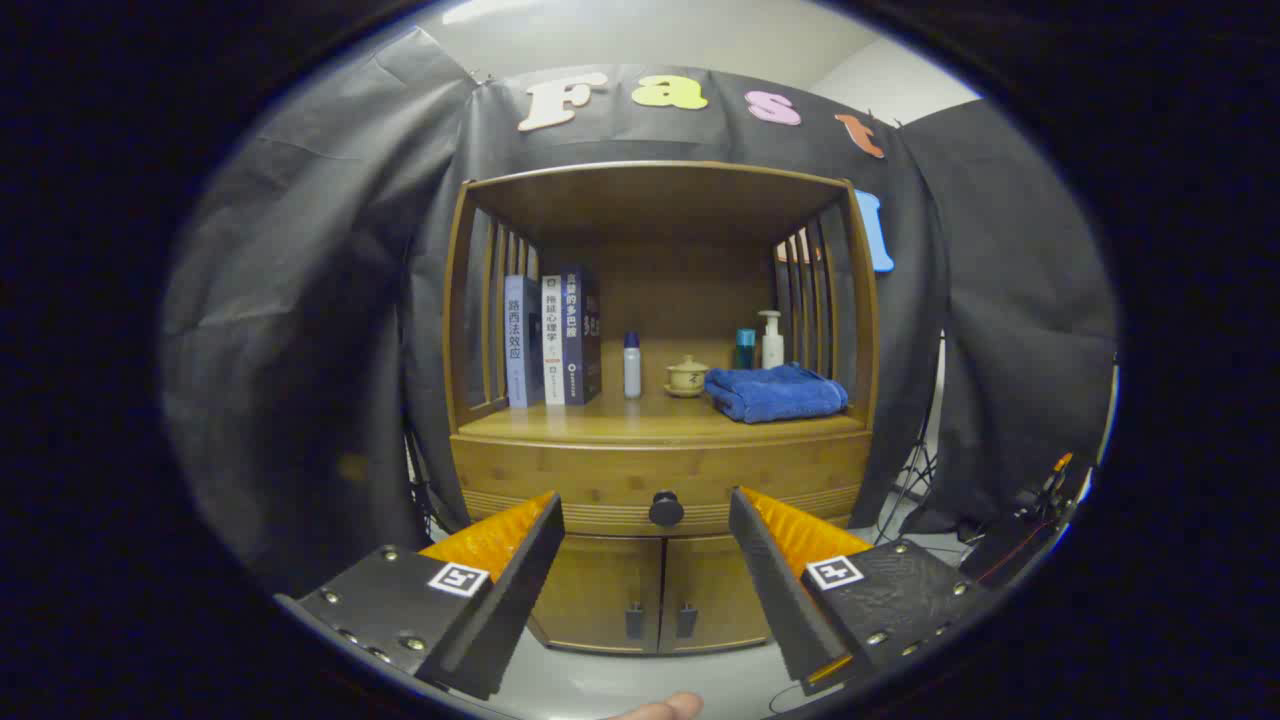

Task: Pull open the drawer, take out the items inside it, and place them on the countertop above the cabinet.

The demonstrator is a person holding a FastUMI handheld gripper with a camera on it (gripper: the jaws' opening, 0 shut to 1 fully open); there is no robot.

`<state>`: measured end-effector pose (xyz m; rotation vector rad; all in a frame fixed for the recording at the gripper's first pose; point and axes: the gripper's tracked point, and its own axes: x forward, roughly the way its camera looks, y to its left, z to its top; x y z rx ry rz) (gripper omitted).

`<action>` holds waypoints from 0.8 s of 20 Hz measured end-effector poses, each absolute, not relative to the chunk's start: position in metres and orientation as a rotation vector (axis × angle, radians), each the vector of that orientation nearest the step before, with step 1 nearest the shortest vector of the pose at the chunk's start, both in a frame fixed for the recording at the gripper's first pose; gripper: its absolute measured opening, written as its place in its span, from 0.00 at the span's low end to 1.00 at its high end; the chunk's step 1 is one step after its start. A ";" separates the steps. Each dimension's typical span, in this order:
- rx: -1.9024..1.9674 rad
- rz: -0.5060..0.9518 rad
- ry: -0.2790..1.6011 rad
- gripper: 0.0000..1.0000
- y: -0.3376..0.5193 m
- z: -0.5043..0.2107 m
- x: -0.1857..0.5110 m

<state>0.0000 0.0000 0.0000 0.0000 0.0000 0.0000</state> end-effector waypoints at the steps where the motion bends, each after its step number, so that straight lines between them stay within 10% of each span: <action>1: -0.002 -0.001 -0.005 1.00 -0.001 0.001 0.000; 16: -0.011 0.018 0.000 1.00 0.008 -0.014 0.016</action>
